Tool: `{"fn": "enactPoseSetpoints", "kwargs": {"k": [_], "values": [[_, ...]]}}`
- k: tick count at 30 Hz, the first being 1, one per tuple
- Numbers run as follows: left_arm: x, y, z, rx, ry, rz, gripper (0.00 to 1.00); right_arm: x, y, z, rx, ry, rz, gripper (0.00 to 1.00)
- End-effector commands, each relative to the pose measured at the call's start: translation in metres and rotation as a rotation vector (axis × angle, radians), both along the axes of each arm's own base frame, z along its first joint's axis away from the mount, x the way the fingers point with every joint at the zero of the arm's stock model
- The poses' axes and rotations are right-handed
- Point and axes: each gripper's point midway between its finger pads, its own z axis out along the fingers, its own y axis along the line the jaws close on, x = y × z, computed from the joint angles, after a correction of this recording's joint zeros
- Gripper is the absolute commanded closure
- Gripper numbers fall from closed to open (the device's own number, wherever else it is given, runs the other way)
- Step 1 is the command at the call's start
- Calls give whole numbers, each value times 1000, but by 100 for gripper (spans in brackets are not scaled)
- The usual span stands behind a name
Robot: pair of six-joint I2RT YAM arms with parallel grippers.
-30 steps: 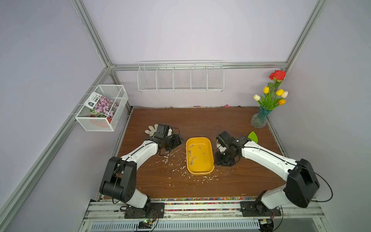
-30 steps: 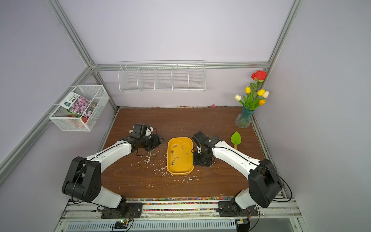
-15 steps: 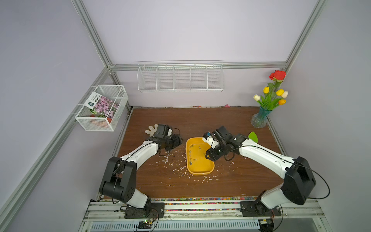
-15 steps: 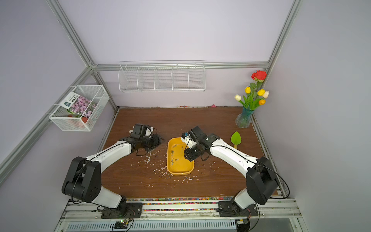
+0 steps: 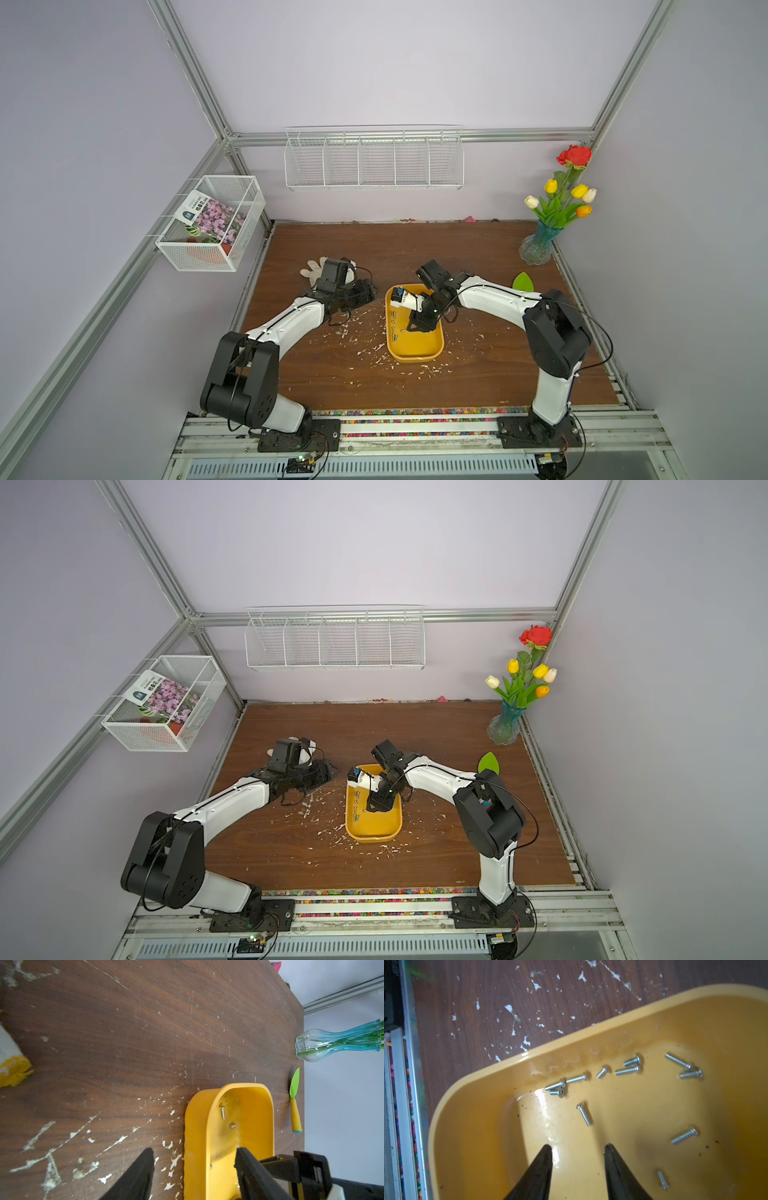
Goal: Take out the screws from the storage box
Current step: Pick up the screw from the storage box.
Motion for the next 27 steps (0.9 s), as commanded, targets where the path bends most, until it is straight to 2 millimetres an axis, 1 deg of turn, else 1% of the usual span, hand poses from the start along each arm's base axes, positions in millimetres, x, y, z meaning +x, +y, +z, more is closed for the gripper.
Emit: {"fn": "enactPoseSetpoints", "kwargs": {"k": [1,4,7,9,12,18,21,27], "values": [[4,13,3,40,-38,38,34,-9,11,5,45,-1,99,54],[4,27,2,50,-35,79,34,-11,11,-5,21,-15,131,55],[10,57,8,70,-46,160,34,-13,9,-14,-7,-25,168,55],[12,71,14,70,-67,186,34,-13,7,-20,-22,-31,187,55],[11,83,15,70,-65,211,34,-13,8,-26,-39,-29,205,56],[7,91,8,30,-44,238,34,-12,10,-36,-71,-27,228,57],[9,96,8,53,-53,239,34,-11,4,-44,-107,-34,246,57],[15,100,11,65,-60,237,34,-11,7,-50,-138,-36,257,61]]}}
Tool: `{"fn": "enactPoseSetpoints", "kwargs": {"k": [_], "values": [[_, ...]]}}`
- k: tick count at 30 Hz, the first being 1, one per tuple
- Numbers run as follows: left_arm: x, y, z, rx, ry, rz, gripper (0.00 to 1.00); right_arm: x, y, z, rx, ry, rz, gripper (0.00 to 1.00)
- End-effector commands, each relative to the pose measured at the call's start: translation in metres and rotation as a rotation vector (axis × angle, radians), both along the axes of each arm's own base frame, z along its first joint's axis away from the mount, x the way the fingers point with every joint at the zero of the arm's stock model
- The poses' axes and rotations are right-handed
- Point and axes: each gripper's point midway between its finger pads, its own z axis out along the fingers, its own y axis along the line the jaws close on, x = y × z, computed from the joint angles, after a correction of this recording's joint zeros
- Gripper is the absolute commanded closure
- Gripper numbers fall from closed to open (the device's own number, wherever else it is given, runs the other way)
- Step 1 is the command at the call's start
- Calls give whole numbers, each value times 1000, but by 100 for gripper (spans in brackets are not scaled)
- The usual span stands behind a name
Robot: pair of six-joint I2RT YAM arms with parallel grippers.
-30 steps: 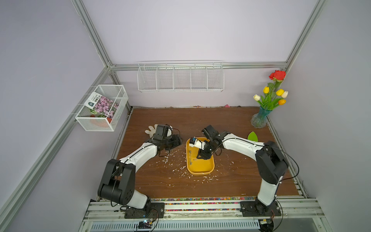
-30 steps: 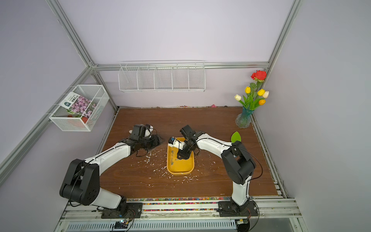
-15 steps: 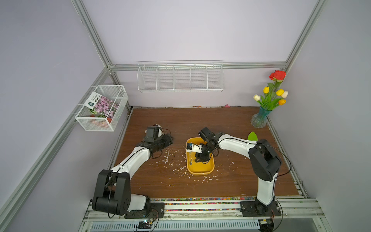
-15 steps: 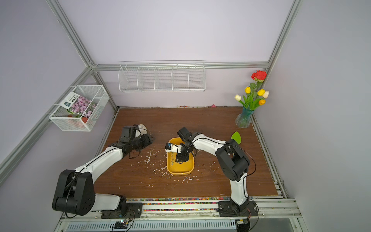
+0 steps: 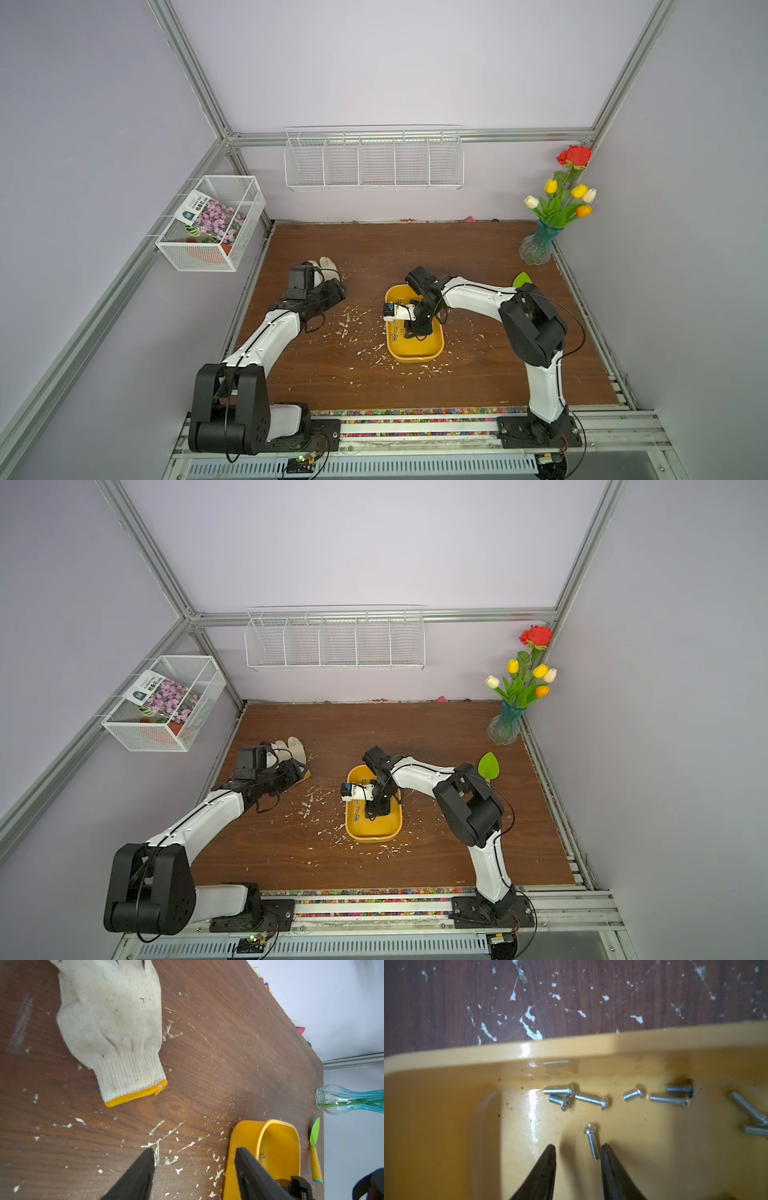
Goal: Take out the screws from the storage box
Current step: Pick up the screw from the storage box.
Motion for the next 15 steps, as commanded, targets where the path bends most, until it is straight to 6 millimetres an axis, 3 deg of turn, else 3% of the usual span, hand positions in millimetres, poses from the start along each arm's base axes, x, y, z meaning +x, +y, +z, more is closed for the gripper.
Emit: {"fn": "enactPoseSetpoints", "kwargs": {"k": [1,15], "values": [[5,2,7,13,-19,-16,34,-6,-2,-8,-58,5,28,63],[4,8,3,7,-15,-10,34,-6,-13,-21,-164,-45,69,73]]}}
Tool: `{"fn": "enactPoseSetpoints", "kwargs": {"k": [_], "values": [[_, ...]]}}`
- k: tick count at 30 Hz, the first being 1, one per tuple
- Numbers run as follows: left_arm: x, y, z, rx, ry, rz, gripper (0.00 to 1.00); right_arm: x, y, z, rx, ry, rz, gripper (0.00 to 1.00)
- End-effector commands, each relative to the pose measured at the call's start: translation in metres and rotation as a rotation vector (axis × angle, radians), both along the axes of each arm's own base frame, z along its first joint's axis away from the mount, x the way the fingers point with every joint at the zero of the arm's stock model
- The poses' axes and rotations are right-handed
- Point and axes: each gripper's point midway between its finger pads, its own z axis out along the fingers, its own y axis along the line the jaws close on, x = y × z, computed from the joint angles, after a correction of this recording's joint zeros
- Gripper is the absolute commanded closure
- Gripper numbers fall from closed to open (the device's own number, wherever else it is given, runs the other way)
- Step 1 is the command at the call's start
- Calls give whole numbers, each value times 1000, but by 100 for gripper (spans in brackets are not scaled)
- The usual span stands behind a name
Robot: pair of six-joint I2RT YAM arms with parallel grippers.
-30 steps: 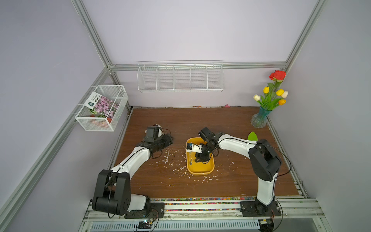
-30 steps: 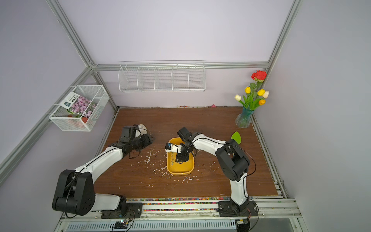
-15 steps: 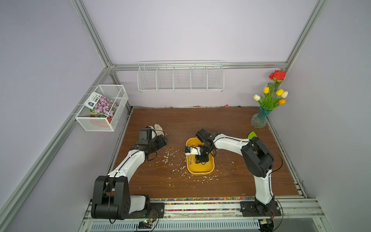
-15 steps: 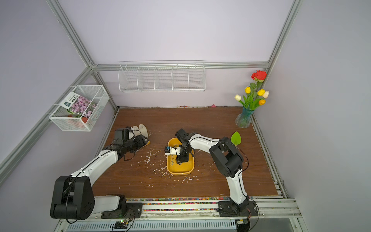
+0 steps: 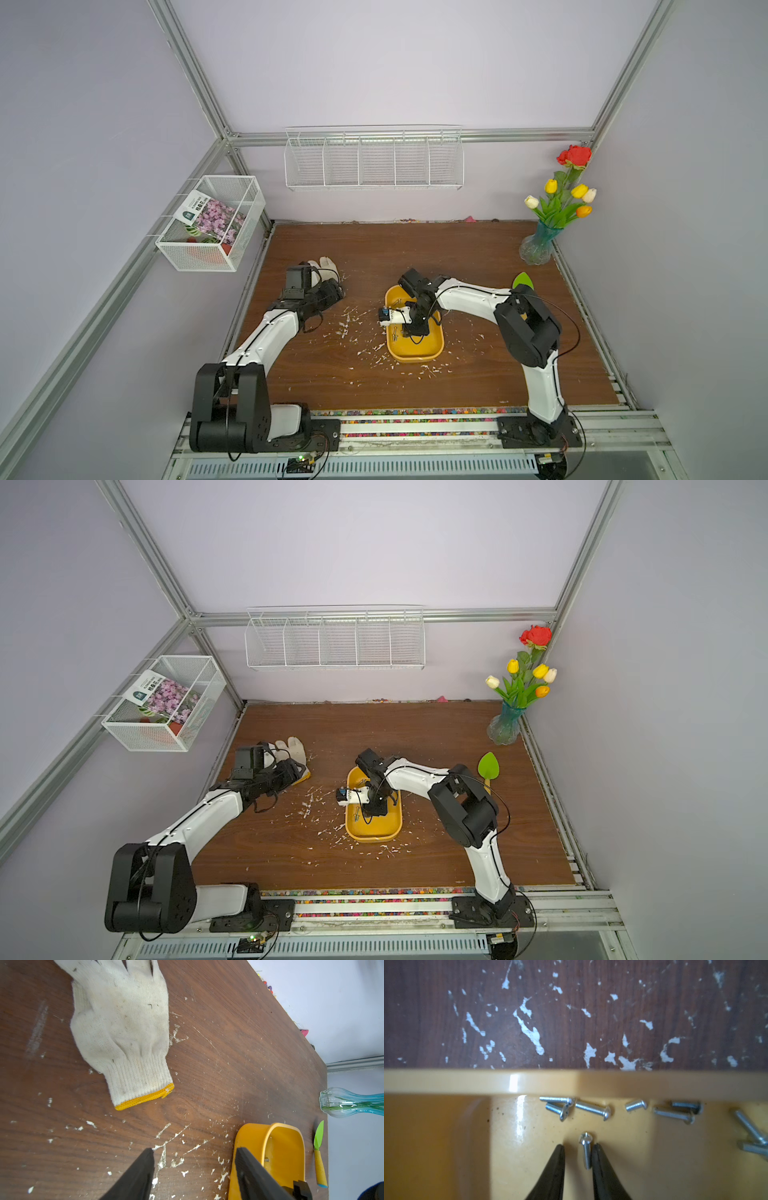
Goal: Take out the screws from the storage box
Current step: Pick up the screw from the storage box.
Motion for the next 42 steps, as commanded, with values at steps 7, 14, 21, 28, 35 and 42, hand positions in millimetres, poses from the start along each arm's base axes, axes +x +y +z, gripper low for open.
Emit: {"fn": "enactPoseSetpoints", "kwargs": {"k": [7,14,21,28,35,42], "values": [[3,6,-1,-5,-8,7,34,-5,-20,-29,-186,20,-9,78],[-1,5,-4,-18,-8,2,34,-14,-21,-35,-227,34,-3,80],[1,3,-2,-35,-12,-4,34,-10,-23,-33,-264,30,-33,100],[4,-3,10,-51,-42,-39,34,20,10,27,12,32,-247,100],[11,-35,36,-97,-121,-150,38,48,9,99,260,45,-403,100],[13,-109,78,18,-221,-396,44,61,-44,139,353,50,-610,100]]}}
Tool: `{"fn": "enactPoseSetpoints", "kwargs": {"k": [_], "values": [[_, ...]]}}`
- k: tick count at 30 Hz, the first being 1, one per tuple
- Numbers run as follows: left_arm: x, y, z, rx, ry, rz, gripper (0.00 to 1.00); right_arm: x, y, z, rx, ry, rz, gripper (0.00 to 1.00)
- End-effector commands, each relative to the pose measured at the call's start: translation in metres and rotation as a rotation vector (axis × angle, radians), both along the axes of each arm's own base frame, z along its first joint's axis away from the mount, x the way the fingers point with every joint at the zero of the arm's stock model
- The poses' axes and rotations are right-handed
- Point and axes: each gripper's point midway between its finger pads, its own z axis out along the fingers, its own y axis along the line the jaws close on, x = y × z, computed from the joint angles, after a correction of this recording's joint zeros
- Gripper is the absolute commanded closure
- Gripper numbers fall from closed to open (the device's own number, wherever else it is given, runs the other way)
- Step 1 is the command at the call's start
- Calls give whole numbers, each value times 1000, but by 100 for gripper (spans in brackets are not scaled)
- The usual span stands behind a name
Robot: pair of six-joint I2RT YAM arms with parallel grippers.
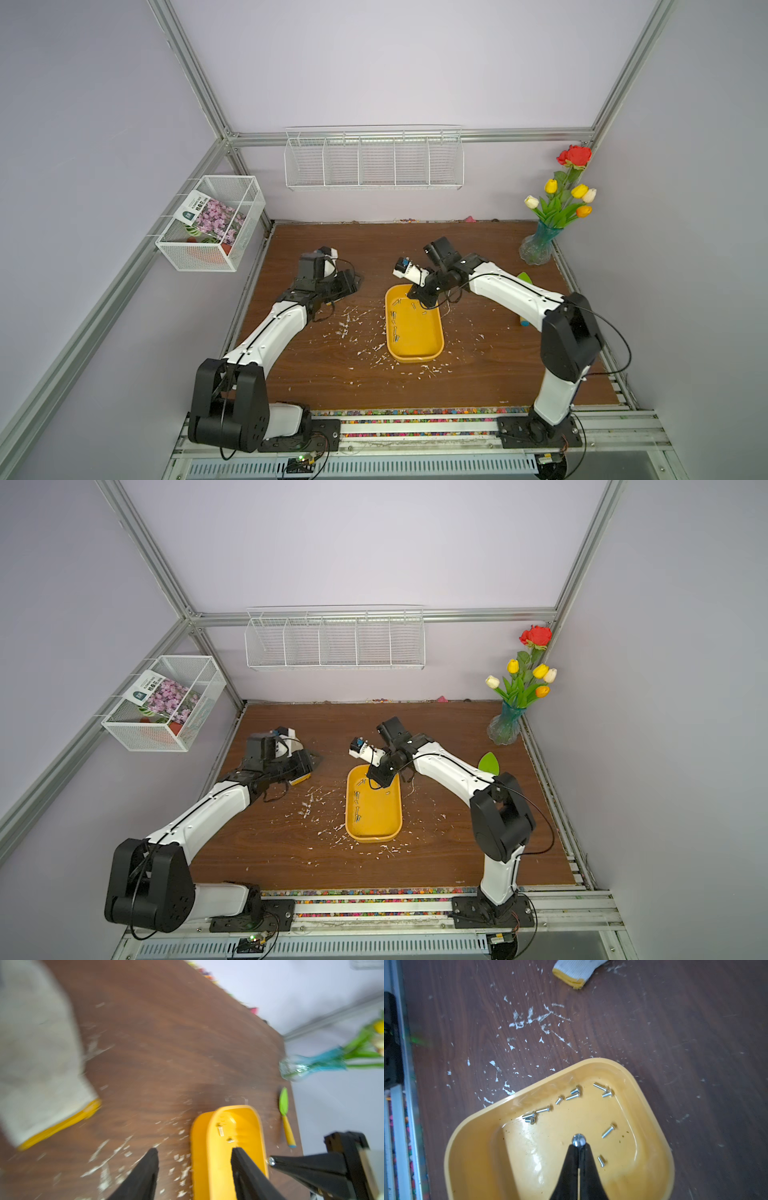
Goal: Take out the screws from the storage box
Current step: Pick up the screw from the storage box, then place the screw at the center of the board.
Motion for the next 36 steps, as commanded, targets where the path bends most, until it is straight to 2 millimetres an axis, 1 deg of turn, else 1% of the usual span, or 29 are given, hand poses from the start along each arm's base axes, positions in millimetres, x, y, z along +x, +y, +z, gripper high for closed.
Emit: {"fn": "enactPoseSetpoints", "kwargs": {"k": [1,2,4,6,8,9,10,12,15,16,18,21,23,25,27,29,33,36], "values": [[2,-38,21,88,-90,-132,45,2,-33,15,87,74,-162,100],[1,-49,22,121,-98,-153,46,5,-46,17,98,86,-217,100],[-5,-75,21,157,-75,-209,48,12,-79,18,96,104,-363,100],[-11,-97,13,156,-40,-246,50,14,-108,9,62,123,-481,100],[-19,-118,4,195,-21,-261,51,11,-137,-3,11,138,-603,100],[-21,-125,-1,218,-4,-266,51,10,-148,-10,-12,145,-654,100],[-24,-131,-5,235,9,-275,50,7,-154,-15,-27,154,-676,100],[-29,-148,-10,235,6,-298,50,1,-162,-23,-41,182,-699,100],[-25,-150,-6,220,-1,-263,50,-1,-158,-24,-12,192,-675,100],[-23,-149,-8,227,3,-249,51,-3,-160,-29,-26,208,-685,100],[-23,-147,-22,251,61,-236,52,-4,-164,-39,-54,234,-713,100],[-32,-156,-53,282,184,-277,55,-6,-172,-53,-85,279,-774,100],[-37,-163,-67,290,228,-297,56,-8,-179,-61,-136,314,-804,100],[-39,-170,-74,270,264,-309,62,-9,-180,-66,-161,337,-810,100],[-42,-172,-84,281,304,-311,69,-10,-183,-71,-174,349,-830,100],[-45,-173,-93,299,333,-309,68,-11,-185,-77,-184,366,-853,100],[-45,-176,-100,313,341,-307,68,-15,-185,-93,-215,415,-866,100],[-46,-179,-109,349,354,-317,67,-20,-186,-103,-256,447,-860,100]]}}
